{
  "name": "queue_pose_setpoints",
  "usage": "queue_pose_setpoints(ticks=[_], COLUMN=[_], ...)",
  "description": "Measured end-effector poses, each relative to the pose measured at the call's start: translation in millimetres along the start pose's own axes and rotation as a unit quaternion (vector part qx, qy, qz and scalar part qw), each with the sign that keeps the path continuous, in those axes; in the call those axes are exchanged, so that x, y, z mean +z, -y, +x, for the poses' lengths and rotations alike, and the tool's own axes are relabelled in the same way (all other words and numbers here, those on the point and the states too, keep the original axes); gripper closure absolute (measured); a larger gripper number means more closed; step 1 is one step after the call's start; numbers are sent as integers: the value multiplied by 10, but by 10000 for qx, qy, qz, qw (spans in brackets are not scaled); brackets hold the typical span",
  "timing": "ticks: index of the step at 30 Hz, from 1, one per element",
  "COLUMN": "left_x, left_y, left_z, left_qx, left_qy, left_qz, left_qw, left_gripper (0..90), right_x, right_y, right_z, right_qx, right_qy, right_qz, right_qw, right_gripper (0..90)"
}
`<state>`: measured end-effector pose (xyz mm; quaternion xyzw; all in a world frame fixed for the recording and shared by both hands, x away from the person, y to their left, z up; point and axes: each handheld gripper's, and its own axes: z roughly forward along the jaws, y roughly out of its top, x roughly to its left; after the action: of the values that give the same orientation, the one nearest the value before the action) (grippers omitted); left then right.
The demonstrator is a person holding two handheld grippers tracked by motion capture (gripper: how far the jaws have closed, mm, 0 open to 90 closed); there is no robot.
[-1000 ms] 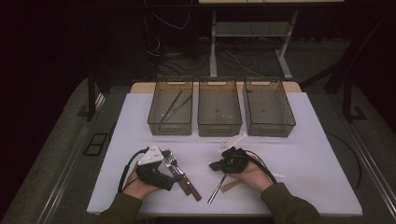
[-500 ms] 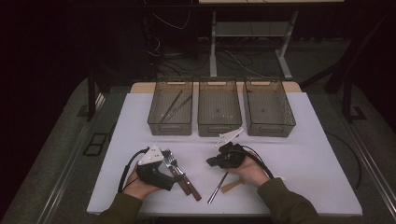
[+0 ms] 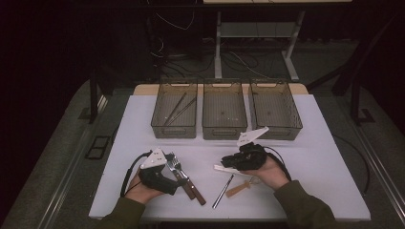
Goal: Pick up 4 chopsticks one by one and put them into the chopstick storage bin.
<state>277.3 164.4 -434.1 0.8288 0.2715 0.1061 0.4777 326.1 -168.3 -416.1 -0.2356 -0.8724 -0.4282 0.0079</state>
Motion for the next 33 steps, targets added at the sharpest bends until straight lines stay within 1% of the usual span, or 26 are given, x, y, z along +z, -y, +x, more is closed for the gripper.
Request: queue_pose_setpoints(ticks=[2, 4, 6, 10, 12, 14, 18, 19, 21, 22, 23, 25, 28, 31, 33], left_x=[-2, -3, -3, -2, 0, 4, 7, 7, 4, 3, 3, 7, 11, 13, 12], left_y=[1, 3, 3, 3, 2, 2, 3, 3, 2, 3, 4, 5, 5, 4, 3], left_z=[0, 2, 3, 3, 0, -2, -4, -4, -3, -1, 1, 0, -3, -3, -5], left_qx=[2, 5, -4, -1, -5, -20, -25, -25, -23, -19, -19, -32, -29, -20, -14], left_qy=[6, 15, 17, 19, 14, 10, 8, 7, 6, 7, 12, 12, 17, 20, 14], left_qz=[5, 4, 6, 10, 16, 10, 21, 25, 20, 17, 21, 24, 26, 31, 33], left_qw=[10000, 10000, 10000, 10000, 10000, 10000, 10000, 10000, 10000, 10000, 10000, 10000, 10000, 10000, 10000], left_gripper=[3, 1, 1, 1, 1, 0, 1, 1, 1, 1, 1, 1, 1, 0, 0], right_x=[-93, -193, -302, -445, -505, -563, -622, -628, -652, -663, -675, -709, -742, -735, -701], right_y=[36, 81, 142, 265, 334, 409, 525, 543, 597, 618, 640, 681, 727, 750, 746], right_z=[-8, -12, -26, -33, -38, -40, -71, -82, -115, -123, -132, -138, -129, -137, -141], right_qx=[-12, -9, 15, 35, 36, 85, 158, 173, 291, 303, 317, 405, 432, 478, 504], right_qy=[23, 89, 117, 203, 273, 362, 503, 523, 569, 584, 596, 550, 558, 543, 490], right_qz=[-32, -32, -91, -63, -18, 76, 254, 280, 346, 367, 373, 349, 323, 325, 324], right_qw=[10000, 10000, 9999, 9998, 9996, 9993, 9983, 9981, 9974, 9972, 9970, 9971, 9970, 9968, 9970], right_gripper=[766, 760, 757, 761, 791, 827, 888, 891, 893, 899, 899, 877, 845, 830, 829])
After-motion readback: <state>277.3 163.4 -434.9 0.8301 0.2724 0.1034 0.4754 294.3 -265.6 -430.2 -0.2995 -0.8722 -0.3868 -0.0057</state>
